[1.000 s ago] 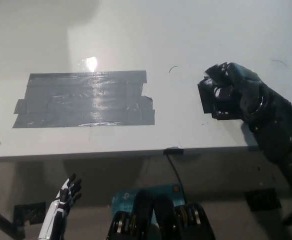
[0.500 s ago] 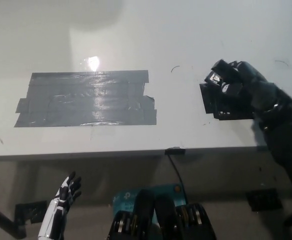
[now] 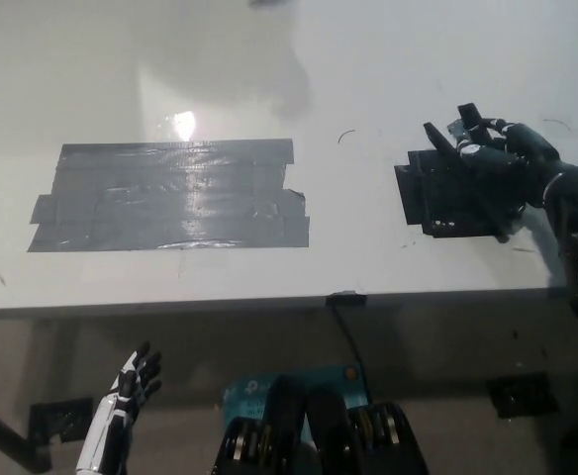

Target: A stapler is kept on the black spot marked on the desk infront of the robot. The robot picks up the stapler using its right hand and passes it to a person

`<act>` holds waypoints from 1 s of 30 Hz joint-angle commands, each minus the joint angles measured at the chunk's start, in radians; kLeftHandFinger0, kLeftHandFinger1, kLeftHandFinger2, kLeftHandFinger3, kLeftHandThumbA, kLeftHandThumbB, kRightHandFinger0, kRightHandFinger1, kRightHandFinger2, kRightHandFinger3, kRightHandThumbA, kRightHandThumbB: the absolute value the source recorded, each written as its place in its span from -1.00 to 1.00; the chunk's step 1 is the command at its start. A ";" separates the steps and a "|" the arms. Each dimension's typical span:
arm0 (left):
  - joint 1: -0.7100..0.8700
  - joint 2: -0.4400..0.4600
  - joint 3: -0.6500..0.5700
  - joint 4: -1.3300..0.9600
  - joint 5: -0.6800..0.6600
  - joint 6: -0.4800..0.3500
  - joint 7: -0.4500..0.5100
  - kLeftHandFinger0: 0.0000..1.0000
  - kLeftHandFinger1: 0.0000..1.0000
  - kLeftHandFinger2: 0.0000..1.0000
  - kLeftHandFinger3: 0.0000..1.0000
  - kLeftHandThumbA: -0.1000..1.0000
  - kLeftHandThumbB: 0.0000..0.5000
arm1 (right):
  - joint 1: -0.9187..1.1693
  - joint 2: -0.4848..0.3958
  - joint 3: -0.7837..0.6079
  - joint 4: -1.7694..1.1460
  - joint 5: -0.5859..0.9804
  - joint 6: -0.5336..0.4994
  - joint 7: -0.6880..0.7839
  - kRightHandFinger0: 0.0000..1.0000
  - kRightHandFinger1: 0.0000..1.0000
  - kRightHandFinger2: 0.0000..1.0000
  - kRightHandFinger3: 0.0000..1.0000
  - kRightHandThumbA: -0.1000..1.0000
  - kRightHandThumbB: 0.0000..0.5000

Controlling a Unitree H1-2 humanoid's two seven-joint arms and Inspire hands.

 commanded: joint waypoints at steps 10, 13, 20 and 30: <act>-0.036 0.018 0.001 -0.015 0.000 -0.011 -0.013 1.00 1.00 1.00 1.00 1.00 0.84 | -0.060 -0.079 0.043 -0.423 1.234 0.027 -0.224 -1.00 -0.67 0.39 1.00 -1.00 -0.61; -0.037 0.019 -0.001 -0.017 0.003 -0.010 -0.014 1.00 1.00 1.00 1.00 1.00 0.83 | -0.043 -0.079 0.064 -0.504 1.289 0.027 -0.288 -1.00 -0.77 0.21 0.57 -1.00 -0.47; -0.035 0.023 -0.002 -0.015 0.008 -0.011 -0.014 1.00 1.00 1.00 1.00 1.00 0.83 | -0.105 -0.070 0.114 -0.511 1.204 0.027 -0.269 -1.00 -0.62 0.45 0.41 -1.00 -0.64; -0.036 0.016 -0.006 -0.014 0.005 -0.012 -0.016 1.00 1.00 1.00 1.00 1.00 0.88 | -0.314 0.052 0.088 -0.315 0.998 0.027 -0.298 -1.00 -0.76 0.24 1.00 -1.00 -0.55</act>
